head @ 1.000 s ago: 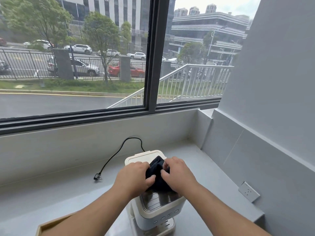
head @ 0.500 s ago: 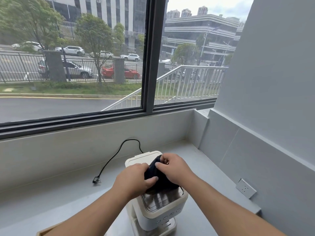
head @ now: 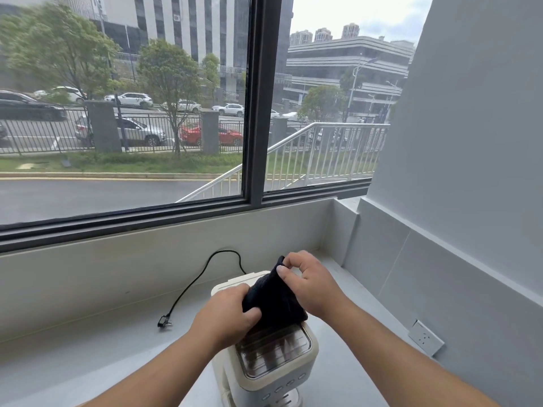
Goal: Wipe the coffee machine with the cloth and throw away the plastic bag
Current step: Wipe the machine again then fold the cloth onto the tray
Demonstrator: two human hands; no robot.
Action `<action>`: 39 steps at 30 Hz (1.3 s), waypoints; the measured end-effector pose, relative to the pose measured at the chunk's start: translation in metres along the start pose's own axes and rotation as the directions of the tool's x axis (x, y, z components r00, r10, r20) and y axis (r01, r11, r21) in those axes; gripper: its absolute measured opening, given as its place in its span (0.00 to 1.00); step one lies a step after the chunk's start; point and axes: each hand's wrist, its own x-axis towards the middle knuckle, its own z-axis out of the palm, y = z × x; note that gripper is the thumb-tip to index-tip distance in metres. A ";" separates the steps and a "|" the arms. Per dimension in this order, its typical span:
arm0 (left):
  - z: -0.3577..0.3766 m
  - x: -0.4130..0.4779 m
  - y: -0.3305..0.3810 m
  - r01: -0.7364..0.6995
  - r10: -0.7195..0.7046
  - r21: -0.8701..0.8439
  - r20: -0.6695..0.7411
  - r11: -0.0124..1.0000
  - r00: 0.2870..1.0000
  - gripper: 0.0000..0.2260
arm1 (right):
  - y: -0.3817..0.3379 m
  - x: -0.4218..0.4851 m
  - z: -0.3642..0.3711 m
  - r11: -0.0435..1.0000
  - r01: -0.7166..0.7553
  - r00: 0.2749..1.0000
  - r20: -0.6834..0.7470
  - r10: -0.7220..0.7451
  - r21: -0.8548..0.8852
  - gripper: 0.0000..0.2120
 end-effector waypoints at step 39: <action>-0.119 -0.014 0.094 0.038 -0.567 -0.944 -0.166 0.329 0.807 0.19 | 0.057 0.036 -0.002 0.998 0.049 0.963 0.265 -0.058 0.040 0.12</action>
